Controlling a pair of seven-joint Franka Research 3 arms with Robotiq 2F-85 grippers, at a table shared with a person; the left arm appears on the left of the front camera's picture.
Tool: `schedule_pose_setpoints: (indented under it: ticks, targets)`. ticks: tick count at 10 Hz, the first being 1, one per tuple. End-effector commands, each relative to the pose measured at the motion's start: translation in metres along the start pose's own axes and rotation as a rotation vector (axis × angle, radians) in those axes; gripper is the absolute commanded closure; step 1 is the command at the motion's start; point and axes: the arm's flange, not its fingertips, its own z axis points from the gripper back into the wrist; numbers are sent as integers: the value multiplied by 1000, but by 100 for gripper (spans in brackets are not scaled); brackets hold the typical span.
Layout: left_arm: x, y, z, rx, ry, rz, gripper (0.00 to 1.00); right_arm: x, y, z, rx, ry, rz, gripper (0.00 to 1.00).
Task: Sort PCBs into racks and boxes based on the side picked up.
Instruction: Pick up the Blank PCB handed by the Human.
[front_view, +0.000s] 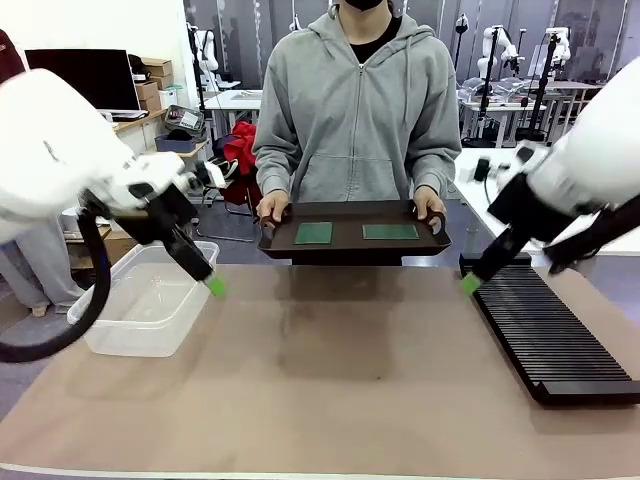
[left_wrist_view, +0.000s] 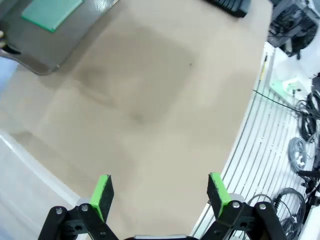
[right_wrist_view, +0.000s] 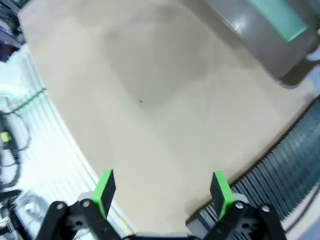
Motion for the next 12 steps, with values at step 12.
schedule_pose_setpoints:
  ticks: [12]
  targets:
    - [6, 40, 106, 187, -119, -38, 0, 9, -22, 136, 21, -81, -13, 0]
